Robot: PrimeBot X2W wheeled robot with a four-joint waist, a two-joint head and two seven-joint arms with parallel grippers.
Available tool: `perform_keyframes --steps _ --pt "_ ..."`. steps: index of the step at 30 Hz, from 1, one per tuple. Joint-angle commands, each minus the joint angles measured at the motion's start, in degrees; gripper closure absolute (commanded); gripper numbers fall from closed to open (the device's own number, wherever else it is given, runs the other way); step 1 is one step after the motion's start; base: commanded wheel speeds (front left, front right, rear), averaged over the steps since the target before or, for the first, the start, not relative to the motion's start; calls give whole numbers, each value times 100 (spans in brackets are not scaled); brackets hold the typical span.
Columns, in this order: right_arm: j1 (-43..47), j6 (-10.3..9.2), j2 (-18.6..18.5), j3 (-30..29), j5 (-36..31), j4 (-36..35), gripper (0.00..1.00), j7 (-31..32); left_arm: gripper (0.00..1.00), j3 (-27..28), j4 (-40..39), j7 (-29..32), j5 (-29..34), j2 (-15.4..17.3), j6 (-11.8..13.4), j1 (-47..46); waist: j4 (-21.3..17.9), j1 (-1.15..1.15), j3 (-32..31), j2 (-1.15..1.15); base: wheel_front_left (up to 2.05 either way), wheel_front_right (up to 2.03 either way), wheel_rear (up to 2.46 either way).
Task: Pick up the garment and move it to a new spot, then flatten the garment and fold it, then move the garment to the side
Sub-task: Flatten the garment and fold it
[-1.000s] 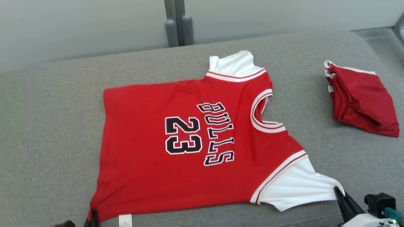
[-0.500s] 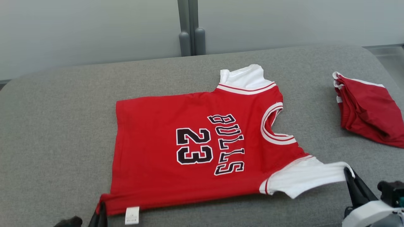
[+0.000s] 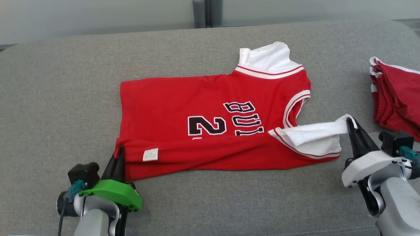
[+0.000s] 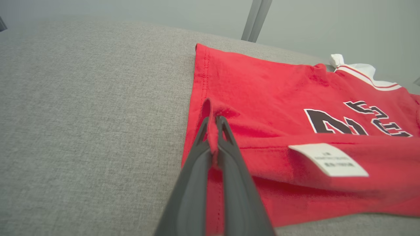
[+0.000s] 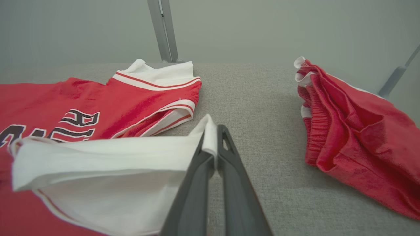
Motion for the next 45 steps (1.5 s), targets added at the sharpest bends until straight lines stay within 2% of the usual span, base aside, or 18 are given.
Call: perform_keyframes --steps 1,7,18,19,20,21,25,29,35,41,45 --pt "-212 -12 -10 -30 -63 217 100 -15 100 40 171 1 57 35 31 -225 77 0 263 0 0 0 0" --pt "-765 -13 60 -185 -211 696 100 -15 100 47 517 1 55 38 188 -643 123 0 502 0 0 0 0" --pt "-1246 -13 120 -186 -394 1030 100 -15 100 34 671 1 100 39 244 -1023 169 0 689 0 0 0 0" --pt "-1279 -13 141 -195 -410 1050 100 -15 89 25 670 1 104 39 237 -1068 172 0 704 0 0 0 0" --pt "-1318 -13 142 -268 -431 1062 58 -15 50 39 610 1 94 39 253 -1111 175 0 719 0 0 0 0" --pt "-1329 -13 157 -315 -446 1115 0 -15 0 62 573 1 57 40 256 -1127 176 0 729 0 0 0 0" --pt "-1354 -12 252 -516 -569 841 0 -15 0 130 231 0 135 38 336 -1079 168 0 752 0 0 0 0" --pt "-1008 -12 340 -761 -628 390 0 -15 0 183 -136 1 190 35 443 -770 157 0 705 0 0 0 0" --pt "-295 -12 406 -506 -498 -53 0 -15 0 233 -542 1 160 34 570 -277 129 0 614 0 0 0 0" --pt "128 -12 438 -373 -298 72 0 -15 0 213 -684 1 155 34 620 30 112 0 607 0 0 0 0" --pt "87 -12 448 -383 -186 339 0 -15 0 131 -704 1 157 34 620 36 185 0 644 0 0 0 0"
